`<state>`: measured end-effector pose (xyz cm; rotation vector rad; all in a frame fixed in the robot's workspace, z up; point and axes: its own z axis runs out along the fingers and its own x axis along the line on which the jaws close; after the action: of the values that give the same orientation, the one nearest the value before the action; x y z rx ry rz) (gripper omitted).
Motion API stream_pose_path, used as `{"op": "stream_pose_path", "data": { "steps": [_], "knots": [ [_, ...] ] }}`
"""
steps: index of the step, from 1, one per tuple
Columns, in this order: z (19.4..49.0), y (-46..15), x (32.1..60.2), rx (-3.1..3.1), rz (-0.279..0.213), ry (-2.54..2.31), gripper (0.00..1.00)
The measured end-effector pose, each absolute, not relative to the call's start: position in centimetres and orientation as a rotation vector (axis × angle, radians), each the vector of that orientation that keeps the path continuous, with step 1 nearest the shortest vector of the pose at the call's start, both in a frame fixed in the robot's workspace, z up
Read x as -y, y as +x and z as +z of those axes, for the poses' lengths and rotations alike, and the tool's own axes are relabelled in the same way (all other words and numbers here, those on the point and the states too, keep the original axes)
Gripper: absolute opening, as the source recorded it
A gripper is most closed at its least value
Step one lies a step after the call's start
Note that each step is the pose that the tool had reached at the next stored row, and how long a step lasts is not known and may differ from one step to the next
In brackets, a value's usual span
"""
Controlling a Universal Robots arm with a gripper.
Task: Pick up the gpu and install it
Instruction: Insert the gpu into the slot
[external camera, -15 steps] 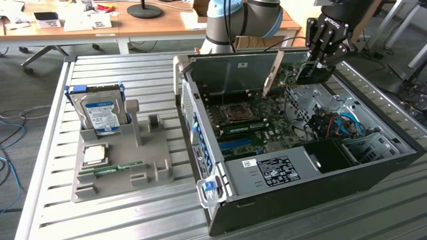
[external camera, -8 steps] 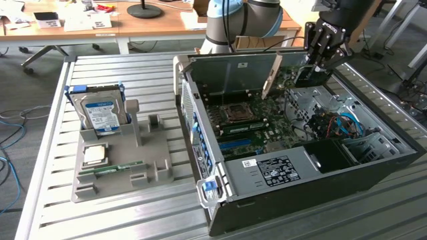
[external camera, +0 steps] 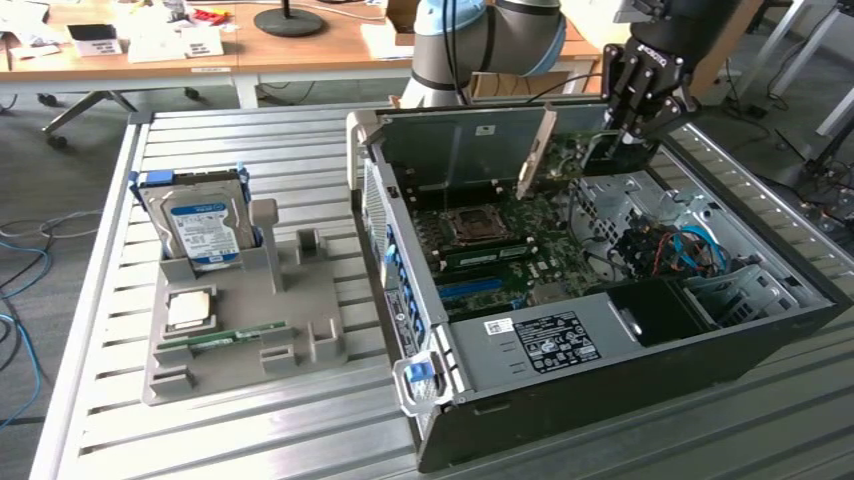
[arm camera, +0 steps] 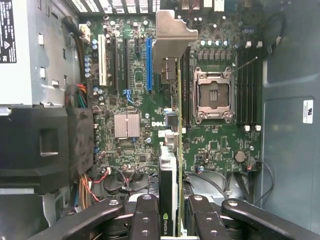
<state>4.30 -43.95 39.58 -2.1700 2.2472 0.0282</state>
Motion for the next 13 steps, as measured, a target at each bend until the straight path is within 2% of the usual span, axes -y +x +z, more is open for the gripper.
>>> {"op": "stream_pose_path", "data": {
  "steps": [13],
  "knots": [
    [39.4,3.1,43.9,-2.247,0.028,-2.17,0.27]
  ]
}}
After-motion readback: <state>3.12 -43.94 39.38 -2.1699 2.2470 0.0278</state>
